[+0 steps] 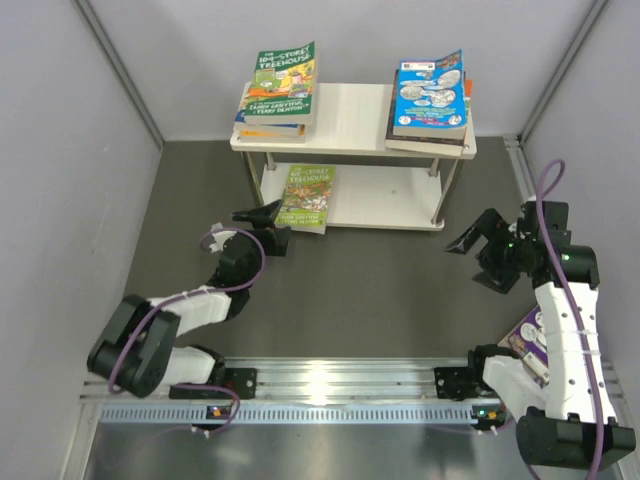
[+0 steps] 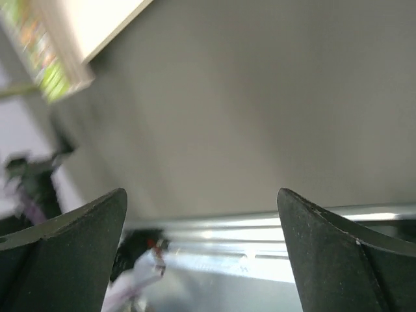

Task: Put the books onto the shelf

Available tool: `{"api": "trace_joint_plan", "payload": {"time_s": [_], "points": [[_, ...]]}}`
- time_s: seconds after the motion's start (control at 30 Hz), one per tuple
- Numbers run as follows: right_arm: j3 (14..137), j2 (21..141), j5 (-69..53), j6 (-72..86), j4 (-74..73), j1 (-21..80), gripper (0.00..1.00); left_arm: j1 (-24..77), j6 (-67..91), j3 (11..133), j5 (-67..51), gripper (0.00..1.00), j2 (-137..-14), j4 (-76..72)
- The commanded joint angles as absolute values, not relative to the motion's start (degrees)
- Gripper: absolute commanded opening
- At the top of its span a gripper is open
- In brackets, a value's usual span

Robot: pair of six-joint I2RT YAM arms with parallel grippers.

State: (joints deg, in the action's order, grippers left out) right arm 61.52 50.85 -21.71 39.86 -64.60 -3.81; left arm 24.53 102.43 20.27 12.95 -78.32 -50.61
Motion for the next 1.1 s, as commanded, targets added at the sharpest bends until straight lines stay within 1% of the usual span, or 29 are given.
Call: {"api": "trace_joint_plan", "payload": {"time_s": [0.0,0.1,0.13,0.17,0.2,0.27,0.3,0.33,0.37,0.4,0.5,0.53,0.67,0.8,0.9,1.0,1.07], "points": [[66.0,52.29,-5.83,33.66,-73.37,-7.2,1.0,24.17,93.8,23.72,8.1,0.98,-68.33,-34.14],[66.71,54.4,6.39,33.75,-74.62,-10.19,1.0,24.17,88.8,24.95,4.84,0.98,-60.42,-21.74],[66.45,55.27,13.03,34.97,-74.45,-10.37,1.0,24.17,87.99,25.31,4.22,0.98,-58.55,-18.49],[65.84,55.81,15.88,35.94,-74.36,-11.42,1.0,24.26,87.11,25.66,2.57,0.98,-56.8,-13.41],[65.13,56.33,17.56,36.56,-73.83,-12.21,1.0,24.26,85.45,25.75,1.5,0.98,-53.38,-11.71],[63.55,58.87,18.11,38.39,-72.25,-15.18,1.0,24.26,84.47,25.66,0.27,0.98,-50.38,-7.93],[62.67,59.5,17.84,39.45,-71.29,-16.34,1.0,24.26,83.68,25.75,-3.48,0.98,-48.19,-4.95],[60.06,59.94,16.62,40.25,-69.89,-17.57,1.0,24.26,83.06,25.75,-4.73,0.98,-47.21,-3.36],[58.9,61.07,14.35,40.51,-65.96,-20.54,1.0,24.26,81.84,25.93,-5.7,0.98,-46.24,-1.77],[58.02,62.13,14.59,40.43,-64.44,-21.7,1.0,24.26,81.13,26.62,-7.45,0.98,-44.49,2.51],[57.65,67.93,19.85,38.94,-62.23,-26.62,1.0,24.26,78.58,27.86,-9.4,0.98,-41.41,7.45],[57.74,70.11,20.82,37.8,-62.05,-29.76,1.0,24.26,78.31,27.95,-9.84,0.98,-40.7,7.91],[55.99,72.16,21.97,34.38,-60.39,-34.44,1.0,24.17,76.3,29.26,-11.34,0.98,-38.5,10.63],[53.62,74.61,24.43,31.29,-59.59,-34.45,1.0,24.17,74.88,30.5,-12.39,0.98,-38.06,12.22],[54.05,77.6,22.68,32.07,-59.41,-34.54,1.0,24.17,74.27,30.94,-13.18,0.98,-37.79,13.36],[53.53,81.11,23.11,32.08,-58.19,-34.72,1.0,24.17,73.57,31.55,-12.92,0.98,-37.53,14.41],[53.88,85.5,23.12,31.2,-57.05,-34.72,1.0,24.17,72.69,32.08,-12.05,0.98,-36.92,15.29]]}}
